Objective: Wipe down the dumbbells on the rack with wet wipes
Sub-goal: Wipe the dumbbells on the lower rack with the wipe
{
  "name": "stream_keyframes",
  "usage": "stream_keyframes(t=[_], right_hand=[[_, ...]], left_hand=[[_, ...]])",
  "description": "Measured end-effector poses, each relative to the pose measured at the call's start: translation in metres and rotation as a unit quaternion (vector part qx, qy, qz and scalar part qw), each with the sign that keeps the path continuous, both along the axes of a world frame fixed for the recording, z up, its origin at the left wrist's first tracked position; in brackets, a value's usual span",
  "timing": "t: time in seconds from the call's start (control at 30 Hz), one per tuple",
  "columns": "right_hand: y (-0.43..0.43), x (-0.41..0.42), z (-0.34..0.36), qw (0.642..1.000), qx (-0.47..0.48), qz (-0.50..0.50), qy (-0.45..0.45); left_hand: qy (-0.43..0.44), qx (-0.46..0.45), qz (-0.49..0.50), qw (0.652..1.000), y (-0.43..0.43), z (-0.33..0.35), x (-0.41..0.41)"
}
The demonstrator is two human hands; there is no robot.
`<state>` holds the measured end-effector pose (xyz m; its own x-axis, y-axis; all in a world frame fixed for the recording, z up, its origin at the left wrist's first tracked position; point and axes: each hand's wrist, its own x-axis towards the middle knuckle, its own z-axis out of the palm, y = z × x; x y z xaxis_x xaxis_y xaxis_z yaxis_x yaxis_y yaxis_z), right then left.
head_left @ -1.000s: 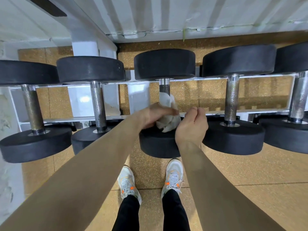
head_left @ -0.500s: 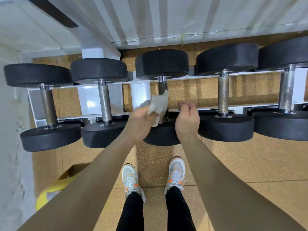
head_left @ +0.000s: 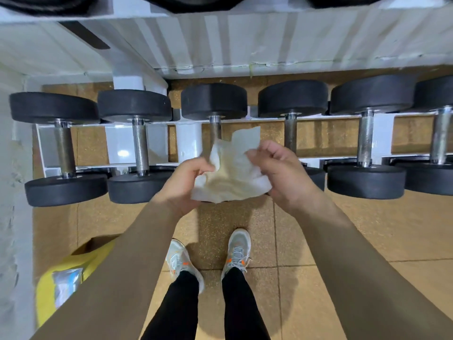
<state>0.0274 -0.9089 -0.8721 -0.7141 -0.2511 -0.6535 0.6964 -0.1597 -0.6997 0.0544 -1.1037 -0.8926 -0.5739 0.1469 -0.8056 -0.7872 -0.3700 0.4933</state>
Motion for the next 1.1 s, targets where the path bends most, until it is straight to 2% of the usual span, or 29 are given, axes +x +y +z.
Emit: stream_keyframes(t=[0.07,0.17,0.37,0.5,0.6,0.7,0.8,0.83,0.93,1.0,1.1], right_hand=[[0.005,-0.003,0.003,0.999,-0.044,-0.015,-0.024],[0.000,-0.005,0.004,0.997,-0.031,-0.052,-0.053],[-0.017,-0.010,-0.028,0.984,0.154,-0.092,-0.010],[-0.036,-0.032,-0.070,0.972,0.221,-0.074,-0.005],[-0.047,-0.050,-0.103,0.960,0.267,-0.069,-0.047],[-0.052,-0.060,-0.128,0.929,0.362,-0.026,-0.077],[-0.059,-0.053,-0.134,0.895,0.445,-0.022,-0.023],[-0.063,-0.045,-0.135,0.893,0.448,-0.031,0.017],[-0.077,-0.015,-0.137,0.890,0.443,-0.058,0.090],[-0.085,-0.001,-0.140,0.895,0.426,-0.113,0.067],[-0.093,0.005,-0.144,0.882,0.434,-0.185,0.008]], left_hand=[[0.011,-0.012,0.021,1.000,0.011,0.007,0.002],[0.015,-0.037,0.037,0.999,0.021,0.007,0.005],[0.048,-0.243,0.083,0.965,0.004,-0.024,-0.001],[0.098,-0.297,0.058,0.948,-0.018,-0.051,-0.023],[0.052,-0.338,0.031,0.939,-0.027,-0.083,-0.046],[0.001,-0.427,0.003,0.904,-0.032,-0.108,-0.056],[0.095,-0.521,0.016,0.848,-0.023,-0.104,-0.048],[0.109,-0.514,-0.005,0.851,-0.015,-0.103,-0.045],[0.052,-0.384,-0.115,0.914,0.008,-0.107,-0.052],[0.020,-0.323,-0.156,0.933,0.016,-0.115,-0.066],[0.001,-0.270,-0.127,0.955,0.018,-0.130,-0.085]])
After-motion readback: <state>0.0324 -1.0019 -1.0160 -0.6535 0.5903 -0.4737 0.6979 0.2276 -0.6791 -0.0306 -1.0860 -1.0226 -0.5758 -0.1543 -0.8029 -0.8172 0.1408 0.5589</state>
